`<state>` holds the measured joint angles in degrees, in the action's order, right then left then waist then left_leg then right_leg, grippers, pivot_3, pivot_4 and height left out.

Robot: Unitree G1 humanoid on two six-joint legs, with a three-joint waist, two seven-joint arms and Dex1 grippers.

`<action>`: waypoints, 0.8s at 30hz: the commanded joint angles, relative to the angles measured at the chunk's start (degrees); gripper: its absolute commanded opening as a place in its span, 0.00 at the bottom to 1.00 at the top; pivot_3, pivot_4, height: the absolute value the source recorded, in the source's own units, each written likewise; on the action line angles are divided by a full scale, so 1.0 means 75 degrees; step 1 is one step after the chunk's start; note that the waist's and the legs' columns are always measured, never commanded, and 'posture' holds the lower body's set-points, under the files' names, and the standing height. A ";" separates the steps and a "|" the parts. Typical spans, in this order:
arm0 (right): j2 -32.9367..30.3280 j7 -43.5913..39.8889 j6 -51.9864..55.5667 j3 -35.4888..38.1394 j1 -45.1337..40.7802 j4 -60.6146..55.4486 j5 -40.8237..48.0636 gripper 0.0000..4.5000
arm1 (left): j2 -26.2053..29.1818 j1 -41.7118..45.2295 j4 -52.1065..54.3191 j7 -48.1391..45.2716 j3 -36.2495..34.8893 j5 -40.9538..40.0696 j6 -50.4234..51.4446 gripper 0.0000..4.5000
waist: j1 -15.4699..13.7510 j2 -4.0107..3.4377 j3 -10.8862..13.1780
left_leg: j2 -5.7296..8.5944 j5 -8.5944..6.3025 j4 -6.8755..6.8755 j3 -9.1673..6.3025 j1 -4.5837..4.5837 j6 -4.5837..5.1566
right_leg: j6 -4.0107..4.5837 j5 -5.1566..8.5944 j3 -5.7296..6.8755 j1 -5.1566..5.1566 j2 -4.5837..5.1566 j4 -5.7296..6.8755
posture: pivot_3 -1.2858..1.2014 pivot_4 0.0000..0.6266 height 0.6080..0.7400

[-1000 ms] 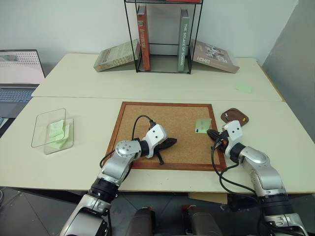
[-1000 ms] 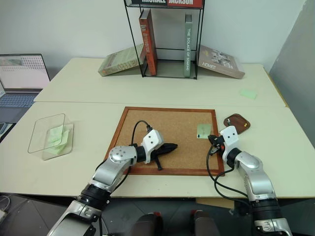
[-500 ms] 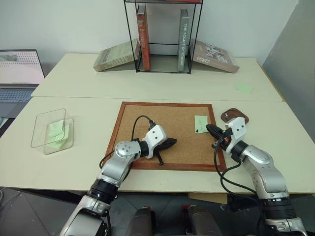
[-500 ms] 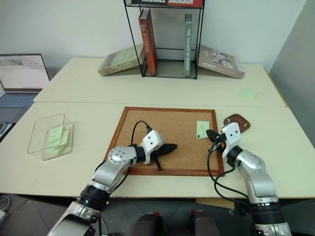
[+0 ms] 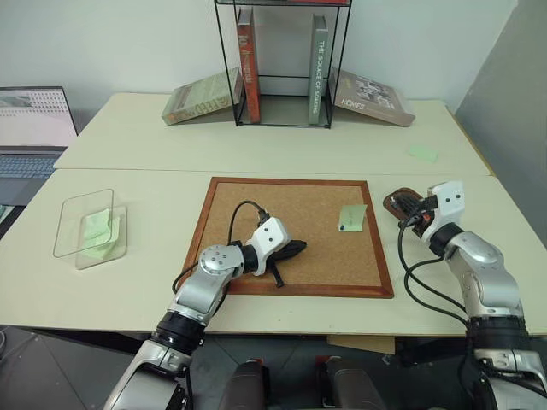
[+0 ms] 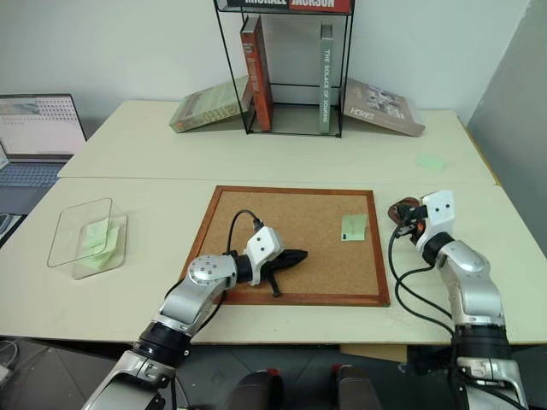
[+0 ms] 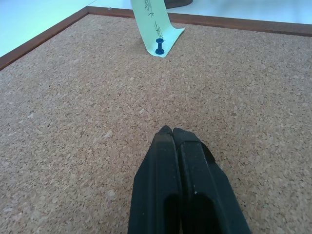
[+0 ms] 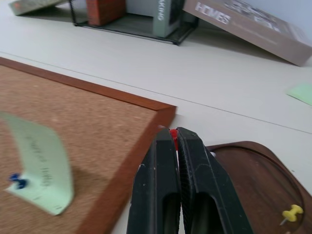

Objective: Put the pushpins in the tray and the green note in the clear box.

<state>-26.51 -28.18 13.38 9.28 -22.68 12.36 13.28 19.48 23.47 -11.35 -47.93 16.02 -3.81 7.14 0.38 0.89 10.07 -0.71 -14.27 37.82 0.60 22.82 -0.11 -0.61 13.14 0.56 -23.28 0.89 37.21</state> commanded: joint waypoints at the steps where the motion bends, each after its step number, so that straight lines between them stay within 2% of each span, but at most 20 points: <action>1: -0.0166 0.0131 -0.0544 -0.0017 -0.0612 0.1016 -0.0388 0.00 | 0.0079 -0.0198 -0.0292 0.0008 0.0210 0.0279 0.0169 0.00 | -0.0001 0.0000 0.0000 | 0.0002 0.0000 0.0000 0.0001 0.0001 0.0000 | 0.0000 0.0000 -0.0001 0.0000 -0.0007 0.0000 | 0.52 0.24 1.00; 4: -0.0164 0.0306 -0.0842 0.0026 -0.0989 0.1810 -0.0574 0.00 | 0.0077 -0.0211 -0.0266 0.0029 0.0211 0.0287 0.0184 0.00 | 0.0002 0.0000 0.0000 | 0.0007 0.0000 0.0001 0.0008 0.0001 0.0000 | -0.0001 -0.0001 -0.0007 0.0000 -0.0008 -0.0001 | 0.52 0.24 1.00; 10: -0.0165 0.0432 -0.1078 0.0026 -0.1332 0.2614 -0.0759 0.25 | 0.0105 -0.0262 -0.0201 0.0062 0.0193 0.0290 0.0209 0.00 | 0.0002 -0.0001 0.0000 | 0.0005 0.0000 0.0000 0.0007 0.0002 0.0000 | -0.0001 -0.0001 -0.0007 0.0000 -0.0008 -0.0001 | 0.52 0.24 1.00; 15: -0.0157 0.0468 -0.1170 0.0101 -0.1393 0.2746 -0.0700 0.50 | 0.0100 -0.0245 -0.0215 0.0078 0.0197 0.0294 0.0206 0.00 | 0.0007 -0.0001 -0.0001 | 0.0005 0.0000 0.0000 0.0010 0.0001 0.0000 | -0.0001 -0.0001 -0.0012 0.0000 -0.0008 -0.0001 | 0.52 0.24 1.00; 20: -0.0116 0.0630 -0.1703 0.0388 -0.1319 0.2357 -0.0516 0.71 | 0.0101 -0.0235 -0.0225 0.0082 0.0208 0.0287 0.0192 0.00 | 0.0008 -0.0002 -0.0001 | 0.0004 0.0000 0.0000 0.0008 0.0001 0.0000 | -0.0002 -0.0002 -0.0010 0.0000 -0.0007 0.0001 | 0.52 0.24 1.00; 23: -0.0032 0.0430 -0.1860 0.0610 -0.1041 0.1642 -0.0149 0.87 | 0.0103 -0.0235 -0.0221 0.0076 0.0215 0.0284 0.0193 0.00 | 0.0008 -0.0003 -0.0001 | 0.0005 0.0000 0.0000 0.0009 0.0001 0.0000 | -0.0002 -0.0002 -0.0011 0.0000 -0.0007 0.0001 | 0.52 0.24 1.00; 24: -0.0027 0.0279 -0.1778 0.0585 -0.0880 0.1363 -0.0059 0.87 | 0.0104 -0.0236 -0.0220 0.0075 0.0216 0.0284 0.0194 0.00 | 0.0005 -0.0003 -0.0001 | 0.0004 0.0000 0.0000 0.0008 0.0002 0.0000 | -0.0002 -0.0002 -0.0010 0.0000 -0.0008 0.0001 | 0.52 0.24 1.00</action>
<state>-26.46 -24.05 1.10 12.38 -30.66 28.82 10.36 19.47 23.19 -10.88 -47.10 16.09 -3.74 7.15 0.41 0.87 10.07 -0.68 -14.27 37.81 0.64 22.84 -0.11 -0.63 13.13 0.50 -23.27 0.83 37.21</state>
